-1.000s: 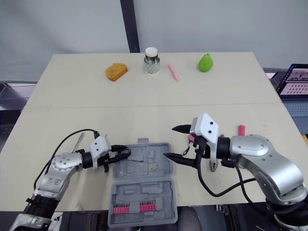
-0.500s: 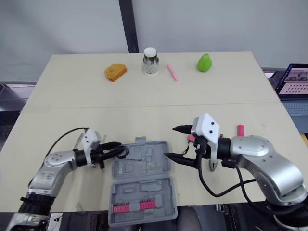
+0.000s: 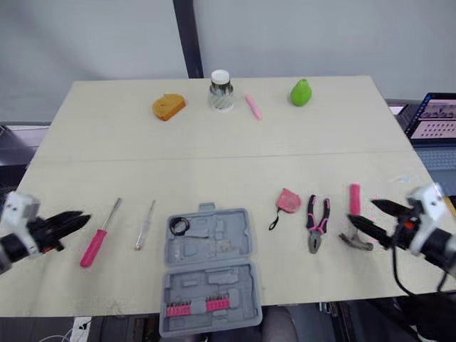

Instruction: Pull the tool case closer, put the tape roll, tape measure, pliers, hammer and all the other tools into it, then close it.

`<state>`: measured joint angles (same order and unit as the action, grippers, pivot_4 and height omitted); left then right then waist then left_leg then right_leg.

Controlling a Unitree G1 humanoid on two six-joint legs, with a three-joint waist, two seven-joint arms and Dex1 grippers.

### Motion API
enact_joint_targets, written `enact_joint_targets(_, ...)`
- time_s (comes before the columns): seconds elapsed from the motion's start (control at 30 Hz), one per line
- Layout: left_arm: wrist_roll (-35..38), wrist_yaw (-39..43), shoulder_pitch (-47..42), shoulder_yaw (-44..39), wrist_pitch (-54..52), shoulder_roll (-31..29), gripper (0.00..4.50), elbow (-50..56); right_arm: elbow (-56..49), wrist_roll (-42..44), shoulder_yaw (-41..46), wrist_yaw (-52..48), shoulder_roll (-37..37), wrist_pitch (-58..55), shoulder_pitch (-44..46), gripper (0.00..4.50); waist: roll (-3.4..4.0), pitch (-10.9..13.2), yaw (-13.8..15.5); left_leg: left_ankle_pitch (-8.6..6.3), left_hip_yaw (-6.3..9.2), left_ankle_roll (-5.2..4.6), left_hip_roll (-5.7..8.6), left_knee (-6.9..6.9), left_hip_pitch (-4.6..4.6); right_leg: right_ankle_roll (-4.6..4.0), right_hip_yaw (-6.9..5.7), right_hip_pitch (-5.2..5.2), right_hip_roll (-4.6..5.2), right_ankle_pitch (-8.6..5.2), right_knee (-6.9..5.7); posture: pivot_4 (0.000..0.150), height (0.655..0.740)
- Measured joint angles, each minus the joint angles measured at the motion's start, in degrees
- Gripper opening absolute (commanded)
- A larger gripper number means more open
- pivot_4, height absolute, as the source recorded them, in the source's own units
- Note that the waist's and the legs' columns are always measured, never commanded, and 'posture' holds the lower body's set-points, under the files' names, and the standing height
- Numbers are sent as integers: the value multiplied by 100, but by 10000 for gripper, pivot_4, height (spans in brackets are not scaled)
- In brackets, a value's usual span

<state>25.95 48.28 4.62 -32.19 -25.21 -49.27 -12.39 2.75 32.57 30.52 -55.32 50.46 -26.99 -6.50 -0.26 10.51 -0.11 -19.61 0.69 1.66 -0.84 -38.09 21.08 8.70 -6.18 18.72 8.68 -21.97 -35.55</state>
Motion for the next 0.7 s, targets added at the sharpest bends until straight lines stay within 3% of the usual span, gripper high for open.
enact_joint_targets(0.2,-193,-139,512,-679,520,-145,15819,-633,2194,-544,25,-84,102,992,573,45000,4,0,-1,0,-9,0,-1,-3,-5,0,6,-1,4,0,0,1500,7400)
enact_joint_targets(0.3,-243,-201,706,-798,645,-144,24596,-666,2956,-736,7,-102,230,1349,872,45000,5,1,-3,0,-9,0,-3,-2,-4,0,5,0,3,0,1,1500,7400)
enact_joint_targets(0.43,-242,-276,766,-844,660,-126,42820,-632,3398,-866,-89,-183,239,1583,1076,45000,5,1,-5,0,-10,1,-3,-3,-4,0,5,0,3,0,0,1500,7400)
enact_joint_targets(0.47,-242,-289,782,-846,663,-124,44424,-623,3438,-879,-97,-191,239,1588,1122,45000,5,1,-10,0,-10,1,-4,-3,-5,0,6,0,3,0,0,1500,7400)
enact_joint_targets(0.7,-177,-359,961,-823,542,68,44424,-80,2885,-862,-75,-143,207,1445,1045,45000,6,1,-4,0,-11,1,-5,-2,-4,0,7,0,3,0,0,1500,7400)
